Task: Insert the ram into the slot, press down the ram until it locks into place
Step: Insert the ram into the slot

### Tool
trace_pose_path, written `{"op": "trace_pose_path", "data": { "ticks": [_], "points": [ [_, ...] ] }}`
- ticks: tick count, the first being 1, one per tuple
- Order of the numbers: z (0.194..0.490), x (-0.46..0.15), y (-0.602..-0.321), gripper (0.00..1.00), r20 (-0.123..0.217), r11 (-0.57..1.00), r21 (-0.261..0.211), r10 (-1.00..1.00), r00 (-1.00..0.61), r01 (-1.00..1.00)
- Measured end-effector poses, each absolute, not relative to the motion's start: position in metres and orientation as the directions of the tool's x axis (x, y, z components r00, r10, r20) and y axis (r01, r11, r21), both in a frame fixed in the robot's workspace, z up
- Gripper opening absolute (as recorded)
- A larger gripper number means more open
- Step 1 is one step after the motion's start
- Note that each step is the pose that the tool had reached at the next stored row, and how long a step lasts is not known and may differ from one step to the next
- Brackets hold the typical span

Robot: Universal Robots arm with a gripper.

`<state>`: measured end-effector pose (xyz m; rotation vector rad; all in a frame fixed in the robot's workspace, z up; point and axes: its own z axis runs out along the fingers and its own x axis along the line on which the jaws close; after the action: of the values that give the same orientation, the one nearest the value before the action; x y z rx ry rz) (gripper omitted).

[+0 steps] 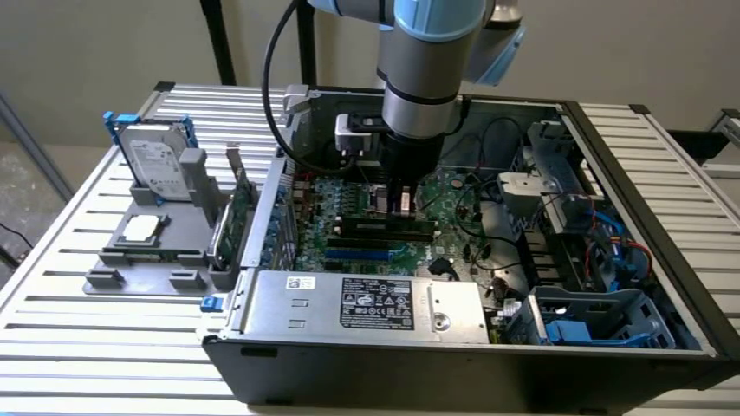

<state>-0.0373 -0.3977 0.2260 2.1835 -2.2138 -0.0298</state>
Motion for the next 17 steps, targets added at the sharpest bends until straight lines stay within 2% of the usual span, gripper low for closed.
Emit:
{"op": "trace_pose_path", "data": {
  "ticks": [17],
  "points": [
    [0.2231,-0.0372,-0.3969,0.14,0.009,0.019,0.036,-1.000,-0.019,-0.999]
  ]
}}
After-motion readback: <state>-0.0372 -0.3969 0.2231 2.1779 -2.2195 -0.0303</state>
